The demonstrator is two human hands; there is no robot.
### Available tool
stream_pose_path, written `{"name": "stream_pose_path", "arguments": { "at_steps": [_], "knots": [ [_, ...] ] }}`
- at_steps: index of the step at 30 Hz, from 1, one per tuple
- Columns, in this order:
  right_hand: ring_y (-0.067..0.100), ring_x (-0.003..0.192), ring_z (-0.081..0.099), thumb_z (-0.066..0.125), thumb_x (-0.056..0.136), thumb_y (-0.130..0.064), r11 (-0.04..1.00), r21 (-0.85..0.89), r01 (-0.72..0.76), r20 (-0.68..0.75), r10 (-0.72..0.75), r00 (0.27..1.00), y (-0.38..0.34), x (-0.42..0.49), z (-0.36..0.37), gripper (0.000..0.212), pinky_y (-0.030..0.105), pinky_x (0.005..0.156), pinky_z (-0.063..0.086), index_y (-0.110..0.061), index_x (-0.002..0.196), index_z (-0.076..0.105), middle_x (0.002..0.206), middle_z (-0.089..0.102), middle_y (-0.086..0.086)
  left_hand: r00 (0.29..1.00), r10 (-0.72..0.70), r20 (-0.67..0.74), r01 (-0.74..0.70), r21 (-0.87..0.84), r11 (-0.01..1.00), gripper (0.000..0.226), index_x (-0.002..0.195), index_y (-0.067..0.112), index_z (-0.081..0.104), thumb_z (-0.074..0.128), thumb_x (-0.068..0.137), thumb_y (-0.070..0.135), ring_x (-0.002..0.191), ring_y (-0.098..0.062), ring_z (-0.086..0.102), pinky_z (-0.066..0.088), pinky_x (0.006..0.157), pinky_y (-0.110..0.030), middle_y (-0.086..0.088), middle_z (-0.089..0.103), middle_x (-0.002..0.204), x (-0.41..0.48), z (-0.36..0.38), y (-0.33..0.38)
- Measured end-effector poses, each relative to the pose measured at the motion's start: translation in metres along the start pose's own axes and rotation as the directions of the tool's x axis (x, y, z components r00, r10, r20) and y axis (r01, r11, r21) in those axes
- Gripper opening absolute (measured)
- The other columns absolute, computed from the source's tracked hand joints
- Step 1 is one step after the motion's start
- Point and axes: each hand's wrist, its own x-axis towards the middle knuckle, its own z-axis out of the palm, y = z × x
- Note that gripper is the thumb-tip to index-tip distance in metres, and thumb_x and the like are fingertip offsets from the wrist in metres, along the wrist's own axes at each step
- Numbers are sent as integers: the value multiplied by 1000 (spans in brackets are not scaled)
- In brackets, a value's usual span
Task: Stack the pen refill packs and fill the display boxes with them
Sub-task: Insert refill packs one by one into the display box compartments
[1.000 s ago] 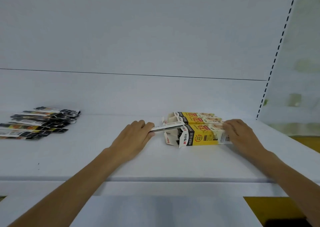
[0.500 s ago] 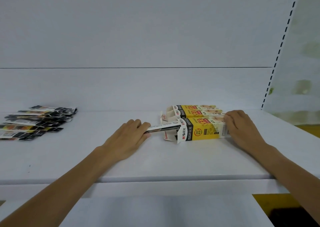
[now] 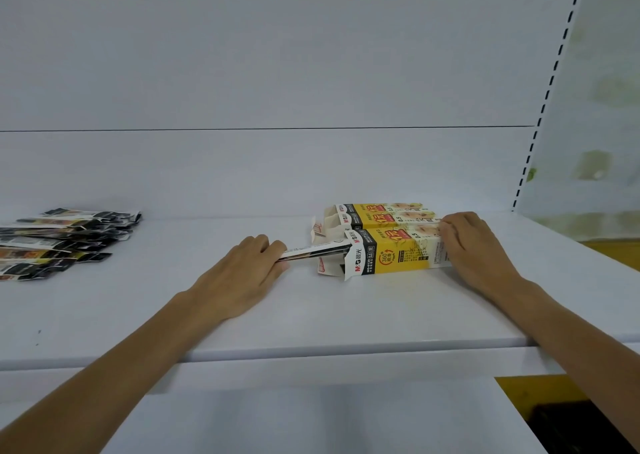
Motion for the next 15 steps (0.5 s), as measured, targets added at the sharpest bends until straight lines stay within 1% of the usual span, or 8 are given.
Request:
{"name": "stream_pose_path", "arguments": {
  "at_steps": [3,5,8,11,13,15],
  "knots": [
    [30,108,45,31,98,-20,1000,-27,2,5,-1,1000,1,1,1,33,34,90,32,0,109,54,113,52,18,1000,14,-12,-14,40,999,32,115,15,46,27,99,35,84,-19,39,35,73,-28,2,37,92,2,0,-1],
    [29,108,44,31,98,-18,999,-31,9,-1,-9,1000,0,1,0,32,33,92,32,1,110,54,114,52,17,1000,6,-21,-4,70,998,32,113,14,46,27,99,35,82,-19,37,31,70,-28,2,37,91,1,1,-2],
    [31,108,45,31,98,-17,998,-48,38,-10,-39,999,0,1,0,32,35,91,32,2,109,54,113,52,19,994,42,-97,-30,124,992,40,110,12,51,24,98,39,76,-19,36,28,67,-27,-1,43,89,1,1,-3],
    [33,104,46,30,98,-17,988,-109,109,-32,-113,993,2,0,3,33,38,89,34,3,105,55,110,53,21,999,12,-38,-9,91,996,32,117,15,46,28,99,35,83,-19,37,27,70,-27,-2,44,97,2,1,0],
    [33,104,46,30,98,-17,969,-194,152,-42,-163,986,7,1,5,33,39,89,35,3,105,55,109,53,21,999,28,-33,-26,54,998,32,119,15,45,29,99,34,86,-19,37,30,73,-27,-2,44,100,3,-1,3],
    [34,98,49,34,97,-10,958,-235,164,-67,-185,981,6,2,4,25,42,85,40,4,101,54,104,55,19,999,29,-29,-29,26,999,32,120,14,45,30,99,33,88,-19,38,34,77,-28,-2,45,101,3,-3,4]
  ]
}}
